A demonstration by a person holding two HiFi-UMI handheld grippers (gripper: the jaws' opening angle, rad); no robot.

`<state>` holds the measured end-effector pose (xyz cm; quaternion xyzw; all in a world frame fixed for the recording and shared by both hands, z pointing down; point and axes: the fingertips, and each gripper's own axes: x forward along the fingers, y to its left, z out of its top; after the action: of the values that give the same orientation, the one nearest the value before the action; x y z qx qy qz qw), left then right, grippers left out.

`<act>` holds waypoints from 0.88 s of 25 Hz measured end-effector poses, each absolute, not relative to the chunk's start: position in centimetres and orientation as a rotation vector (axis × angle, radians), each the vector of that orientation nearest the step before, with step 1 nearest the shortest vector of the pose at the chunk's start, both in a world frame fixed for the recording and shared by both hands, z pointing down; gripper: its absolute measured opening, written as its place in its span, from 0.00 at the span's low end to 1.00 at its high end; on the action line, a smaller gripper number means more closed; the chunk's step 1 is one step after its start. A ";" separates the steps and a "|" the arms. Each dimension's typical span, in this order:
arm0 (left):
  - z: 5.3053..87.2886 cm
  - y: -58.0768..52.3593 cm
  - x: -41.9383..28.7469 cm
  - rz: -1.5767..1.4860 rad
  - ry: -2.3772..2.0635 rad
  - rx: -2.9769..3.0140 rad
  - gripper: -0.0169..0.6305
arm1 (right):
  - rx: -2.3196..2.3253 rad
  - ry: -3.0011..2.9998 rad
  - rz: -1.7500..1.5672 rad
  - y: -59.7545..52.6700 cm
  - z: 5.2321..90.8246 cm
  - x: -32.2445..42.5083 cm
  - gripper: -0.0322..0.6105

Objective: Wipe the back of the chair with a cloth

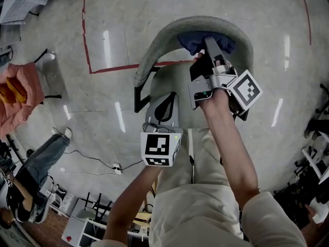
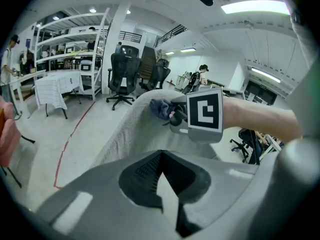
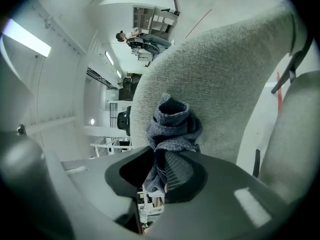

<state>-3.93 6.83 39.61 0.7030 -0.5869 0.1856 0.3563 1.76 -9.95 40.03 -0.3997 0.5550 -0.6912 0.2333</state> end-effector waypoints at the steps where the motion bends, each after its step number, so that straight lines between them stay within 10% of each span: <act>1: 39.6 7.0 -3.9 0.480 -1.515 1.817 0.03 | -1.090 1.526 -1.894 -10.0 39.6 1.7 0.19; 22: 39.6 8.8 -4.0 0.493 -1.487 1.850 0.03 | -1.026 1.573 -1.759 -7.9 36.5 5.1 0.19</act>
<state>-4.03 8.84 39.65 0.7146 -0.5745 0.1903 0.3509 5.10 -7.91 36.47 -0.3828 0.5869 -0.6560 0.2804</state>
